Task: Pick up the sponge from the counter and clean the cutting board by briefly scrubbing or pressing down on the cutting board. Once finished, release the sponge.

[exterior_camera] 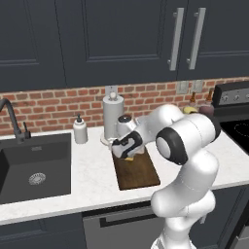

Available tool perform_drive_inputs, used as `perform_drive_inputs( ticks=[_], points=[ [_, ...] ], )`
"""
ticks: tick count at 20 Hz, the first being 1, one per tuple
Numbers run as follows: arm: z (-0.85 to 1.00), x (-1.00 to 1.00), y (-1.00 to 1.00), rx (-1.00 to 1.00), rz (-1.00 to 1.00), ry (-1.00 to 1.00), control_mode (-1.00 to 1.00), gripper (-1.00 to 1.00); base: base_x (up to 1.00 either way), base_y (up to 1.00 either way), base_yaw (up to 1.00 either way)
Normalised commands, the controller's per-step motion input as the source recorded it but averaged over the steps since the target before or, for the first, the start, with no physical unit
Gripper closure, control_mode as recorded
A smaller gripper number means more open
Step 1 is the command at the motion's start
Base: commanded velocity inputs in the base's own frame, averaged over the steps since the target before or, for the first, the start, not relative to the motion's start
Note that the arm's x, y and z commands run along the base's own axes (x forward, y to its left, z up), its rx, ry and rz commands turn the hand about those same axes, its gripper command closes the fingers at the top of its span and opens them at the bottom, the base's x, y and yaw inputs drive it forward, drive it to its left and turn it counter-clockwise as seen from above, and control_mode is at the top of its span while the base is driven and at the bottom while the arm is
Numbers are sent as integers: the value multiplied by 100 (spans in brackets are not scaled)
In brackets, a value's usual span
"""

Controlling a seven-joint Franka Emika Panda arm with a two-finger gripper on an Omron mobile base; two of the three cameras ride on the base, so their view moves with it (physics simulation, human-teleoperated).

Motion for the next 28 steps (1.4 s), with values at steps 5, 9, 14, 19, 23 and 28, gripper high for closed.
perform_drive_inputs(
  ticks=[5, 9, 14, 19, 23, 28],
  points=[
    [-49, 1, 0, -3, 0, 2, -100, 100, 0, 0, 0],
    [-51, -20, 1, 0, 0, 9, -100, 100, 0, 0, 0],
    [-32, -60, 0, 0, 0, 5, -100, 100, 0, 0, 0],
    [-13, -84, 0, 0, 0, 2, -100, 100, 0, 0, 0],
    [-9, -82, 0, 0, 0, 0, -100, 100, 0, 0, 0],
    [-4, -66, 0, 0, 0, 1, -100, 100, 0, 0, 0]
  ],
)
